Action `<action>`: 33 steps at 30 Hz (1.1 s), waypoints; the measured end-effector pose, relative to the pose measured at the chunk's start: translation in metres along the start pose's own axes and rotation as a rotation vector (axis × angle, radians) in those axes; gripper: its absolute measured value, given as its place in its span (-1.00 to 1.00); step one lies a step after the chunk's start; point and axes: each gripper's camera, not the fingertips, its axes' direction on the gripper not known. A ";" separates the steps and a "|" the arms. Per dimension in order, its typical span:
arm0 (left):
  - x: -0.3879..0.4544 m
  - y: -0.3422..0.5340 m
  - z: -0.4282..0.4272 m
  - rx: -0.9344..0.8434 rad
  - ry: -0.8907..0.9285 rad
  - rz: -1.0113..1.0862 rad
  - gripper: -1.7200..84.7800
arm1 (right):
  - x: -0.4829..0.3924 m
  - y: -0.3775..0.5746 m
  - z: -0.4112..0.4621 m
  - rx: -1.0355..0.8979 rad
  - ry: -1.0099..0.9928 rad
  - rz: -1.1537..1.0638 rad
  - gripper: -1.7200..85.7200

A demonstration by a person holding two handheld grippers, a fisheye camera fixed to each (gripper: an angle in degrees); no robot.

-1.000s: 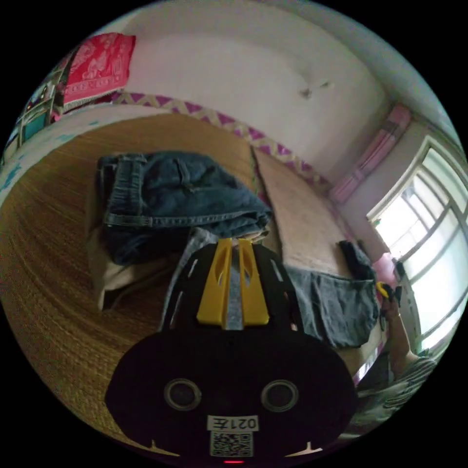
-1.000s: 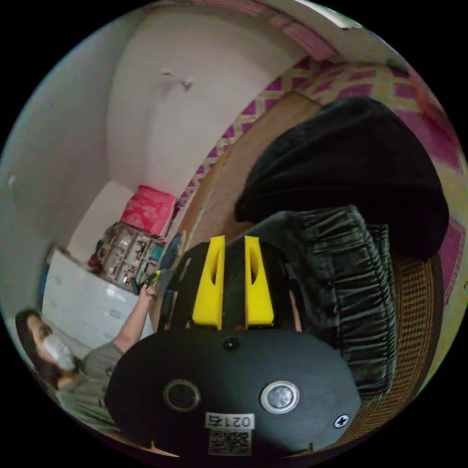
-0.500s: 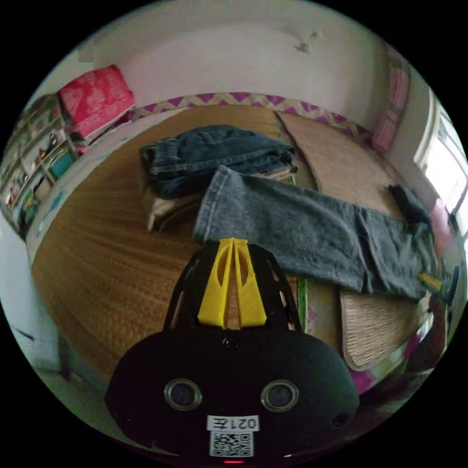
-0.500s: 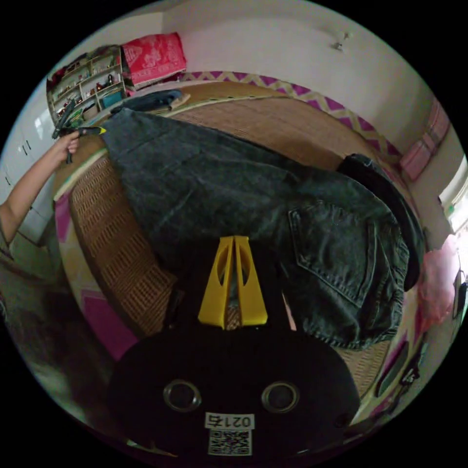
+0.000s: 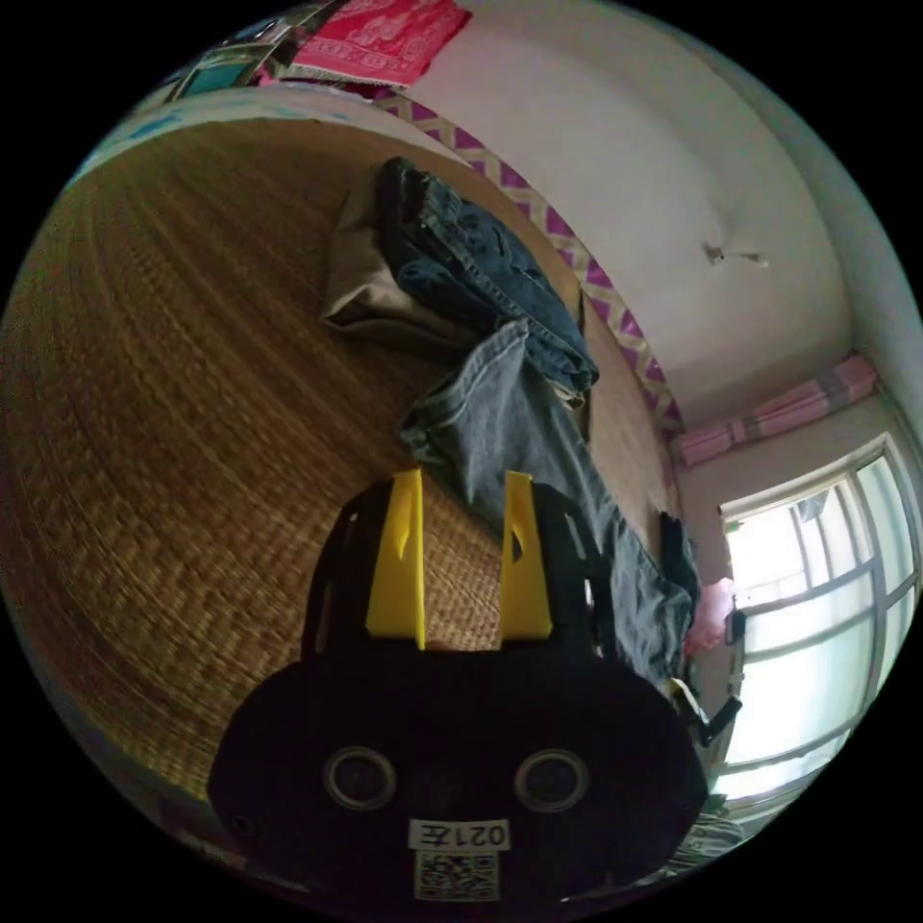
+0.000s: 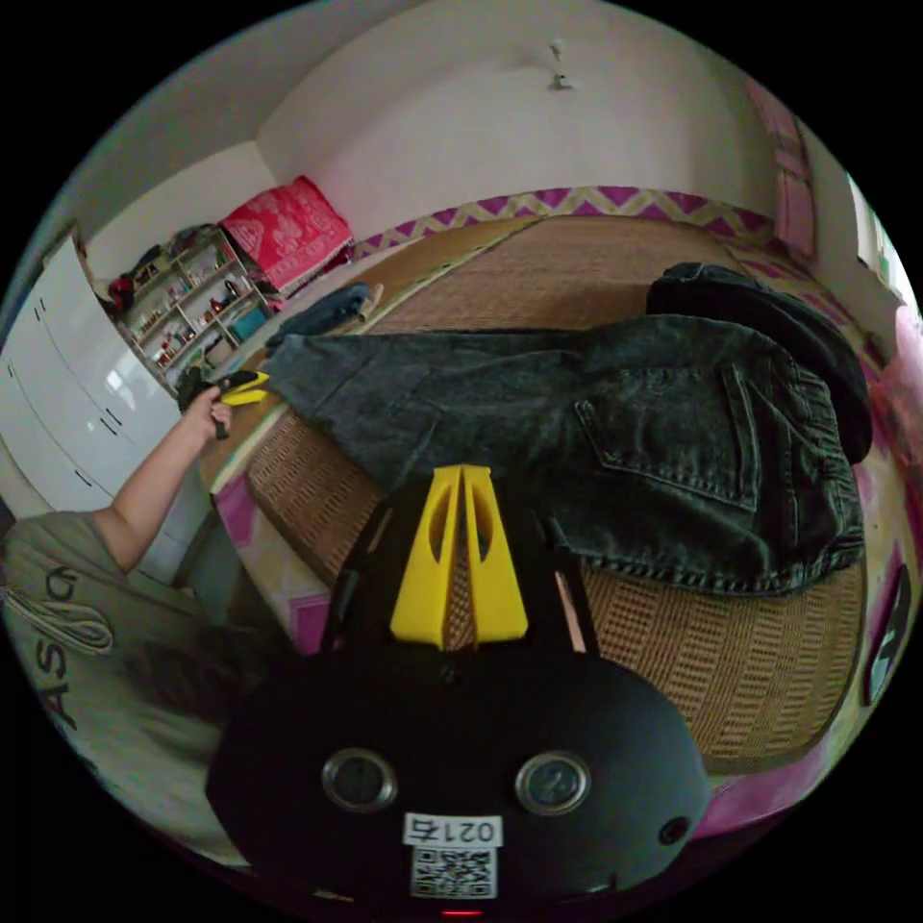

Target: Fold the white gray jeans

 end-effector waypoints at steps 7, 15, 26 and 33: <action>-0.013 0.021 0.033 0.037 0.105 -0.095 -0.96 | 0.023 0.026 -0.043 0.058 -0.027 0.082 -0.97; 0.056 0.091 0.016 0.210 0.114 0.034 -0.98 | 0.073 0.057 -0.103 0.128 -0.025 0.209 -0.97; 0.348 0.256 0.061 0.367 -0.333 0.652 -0.98 | 0.128 0.095 -0.164 0.189 -0.084 0.301 -0.98; 0.491 0.444 0.265 0.002 -0.349 1.091 -0.97 | 0.163 0.119 -0.196 0.216 -0.106 0.353 -0.97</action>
